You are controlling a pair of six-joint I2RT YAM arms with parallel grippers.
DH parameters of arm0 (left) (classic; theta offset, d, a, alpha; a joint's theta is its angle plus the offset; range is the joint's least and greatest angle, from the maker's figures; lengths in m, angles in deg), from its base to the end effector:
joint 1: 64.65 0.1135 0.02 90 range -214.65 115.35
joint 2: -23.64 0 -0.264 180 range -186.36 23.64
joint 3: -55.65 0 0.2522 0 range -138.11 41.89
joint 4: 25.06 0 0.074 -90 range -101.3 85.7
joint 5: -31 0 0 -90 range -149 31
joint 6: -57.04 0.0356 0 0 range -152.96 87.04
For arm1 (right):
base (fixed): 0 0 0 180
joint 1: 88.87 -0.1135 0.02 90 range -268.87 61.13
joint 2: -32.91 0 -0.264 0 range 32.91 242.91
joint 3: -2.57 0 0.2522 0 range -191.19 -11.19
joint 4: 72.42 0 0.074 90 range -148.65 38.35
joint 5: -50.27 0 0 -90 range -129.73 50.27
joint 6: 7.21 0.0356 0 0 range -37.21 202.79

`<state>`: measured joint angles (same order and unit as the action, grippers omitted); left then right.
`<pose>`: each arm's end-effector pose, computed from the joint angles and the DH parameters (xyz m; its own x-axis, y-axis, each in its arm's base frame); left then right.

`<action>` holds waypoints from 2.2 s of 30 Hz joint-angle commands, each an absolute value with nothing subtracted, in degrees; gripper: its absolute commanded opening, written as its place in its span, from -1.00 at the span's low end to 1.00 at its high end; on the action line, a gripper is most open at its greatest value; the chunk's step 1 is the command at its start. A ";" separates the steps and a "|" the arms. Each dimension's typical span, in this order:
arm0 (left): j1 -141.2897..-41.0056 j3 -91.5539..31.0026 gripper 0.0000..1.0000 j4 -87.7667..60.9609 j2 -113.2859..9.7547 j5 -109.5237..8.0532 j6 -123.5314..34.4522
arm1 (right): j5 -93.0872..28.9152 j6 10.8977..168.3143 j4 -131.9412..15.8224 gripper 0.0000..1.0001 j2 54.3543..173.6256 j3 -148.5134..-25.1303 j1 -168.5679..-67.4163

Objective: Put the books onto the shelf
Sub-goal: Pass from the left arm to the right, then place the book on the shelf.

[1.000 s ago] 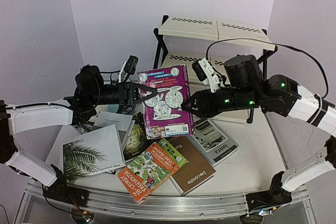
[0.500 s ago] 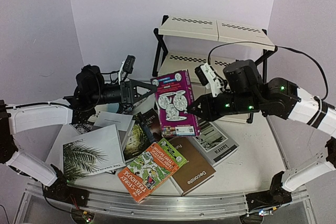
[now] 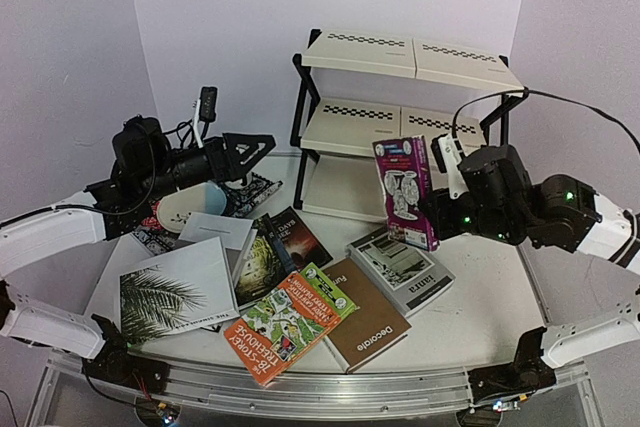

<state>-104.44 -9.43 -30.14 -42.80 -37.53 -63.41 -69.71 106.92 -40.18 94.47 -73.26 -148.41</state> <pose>0.2018 -0.1851 0.3565 -0.4011 -0.2797 -0.8723 0.7806 0.3939 -0.4852 0.1362 0.1965 0.3755 -0.3495 0.1043 -0.9311 -0.3976 0.8834 0.2482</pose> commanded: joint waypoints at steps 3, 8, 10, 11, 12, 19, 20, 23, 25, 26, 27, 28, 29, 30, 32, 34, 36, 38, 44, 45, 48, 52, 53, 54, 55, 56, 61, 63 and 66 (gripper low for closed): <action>-104.20 -8.01 0.99 -27.15 -39.85 -41.33 -60.95 | -89.99 101.59 -50.08 -1.00 90.94 -70.56 -148.39; -104.20 -7.30 0.99 -26.66 -38.31 -41.77 -61.08 | -92.32 93.88 -62.07 -1.00 87.92 -65.88 -148.33; -104.20 -7.08 0.99 -26.42 -37.74 -41.87 -61.08 | -93.43 91.81 -64.46 -1.00 87.76 -65.24 -148.29; -104.20 -6.99 0.99 -26.30 -37.50 -41.94 -61.08 | -93.88 91.10 -65.26 -1.00 87.81 -65.08 -148.24; -104.20 -6.89 1.00 -26.16 -37.24 -41.96 -61.08 | -94.25 90.47 -65.99 -1.00 87.90 -64.96 -148.21; -104.20 -6.57 0.99 -25.49 -36.32 -42.29 -60.90 | -93.90 85.04 -75.10 -1.00 86.56 -61.17 -147.75; -104.20 -6.54 0.99 -25.36 -36.14 -42.35 -60.82 | -93.55 83.55 -76.28 -1.00 86.33 -60.67 -147.55; -104.20 -6.52 0.99 -25.03 -35.68 -42.63 -60.56 | -92.31 78.85 -78.91 -1.00 86.11 -60.09 -147.15; -104.20 -6.55 0.99 -24.81 -35.42 -42.73 -60.49 | -92.17 78.15 -79.70 -1.00 85.66 -59.92 -147.12; -104.20 -6.61 0.99 -24.73 -35.36 -42.79 -60.37 | -91.45 78.06 -80.59 -1.00 85.09 -59.42 -147.00; -104.20 -6.67 0.99 -24.64 -35.34 -42.85 -60.26 | -90.44 78.05 -81.55 -1.00 84.48 -58.83 -146.84; -104.20 -6.68 0.99 -24.55 -35.37 -42.96 -60.22 | -89.75 78.02 -82.17 -1.00 84.10 -58.47 -146.69; -104.20 -6.76 0.99 -24.50 -35.43 -43.06 -60.20 | -89.56 77.91 -82.57 -1.00 83.93 -58.31 -146.54; -104.20 -6.89 1.00 -24.47 -35.48 -43.06 -60.20 | -89.59 77.71 -82.87 -1.00 83.97 -58.24 -146.37; -104.20 -7.08 0.99 -24.37 -35.62 -42.89 -60.18 | -89.22 77.10 -83.30 -1.00 84.28 -58.21 -145.95; -104.20 -7.22 0.99 -24.23 -35.67 -42.74 -60.16 | -88.52 76.56 -83.56 -1.00 84.60 -58.28 -145.51; -104.20 -7.20 0.99 -24.01 -35.37 -42.91 -59.94 | -87.19 74.65 -83.60 -1.00 85.20 -58.46 -145.23; -104.20 -7.20 0.99 -23.48 -34.95 -43.33 -59.73 | -86.89 71.63 -83.60 -1.00 86.29 -58.73 -145.24; -104.20 -8.51 0.99 -20.23 -34.24 -44.88 -58.78 | -81.93 66.32 -83.58 -1.00 85.82 -57.70 -145.20; -104.20 -8.62 1.00 -20.04 -34.06 -44.97 -58.66 | -81.27 65.14 -83.48 -1.00 85.82 -57.61 -145.20; -104.20 -8.62 0.99 -19.80 -33.55 -45.20 -58.45 | -79.85 60.43 -83.49 -1.00 85.83 -57.46 -145.19; -104.20 -8.85 0.99 -19.04 -33.24 -45.50 -58.16 | -81.18 54.64 -82.88 -1.00 86.46 -58.53 -145.15; -104.20 -8.90 0.99 -18.78 -33.21 -45.54 -58.11 | -81.77 52.98 -82.22 -1.00 86.84 -59.20 -145.18; -104.20 -8.98 0.99 -18.64 -33.14 -45.63 -58.05 | -81.93 51.54 -81.72 -1.00 87.12 -59.76 -145.18; -104.16 -9.04 0.99 -18.45 -33.01 -45.72 -58.02 | -81.98 49.60 -81.47 -1.00 87.35 -60.11 -145.16; -104.18 -9.10 0.99 -18.30 -32.86 -45.80 -57.96 | -82.00 47.70 -81.26 -1.00 87.51 -60.44 -145.17; -104.20 -9.62 0.99 -17.34 -32.25 -45.99 -57.71 | -82.67 41.46 -81.07 -1.00 87.40 -62.58 -145.19; -104.20 -9.79 0.99 -16.98 -32.19 -46.01 -57.66 | -82.94 39.88 -81.07 -1.00 87.45 -63.59 -145.19; -104.20 -9.95 0.99 -16.61 -32.25 -46.13 -57.66 | -83.80 36.42 -81.02 -1.00 88.08 -65.33 -145.13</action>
<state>-104.44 -7.07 -16.78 -33.47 -45.37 -58.44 -80.18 42.24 -73.95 88.39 -59.18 -145.35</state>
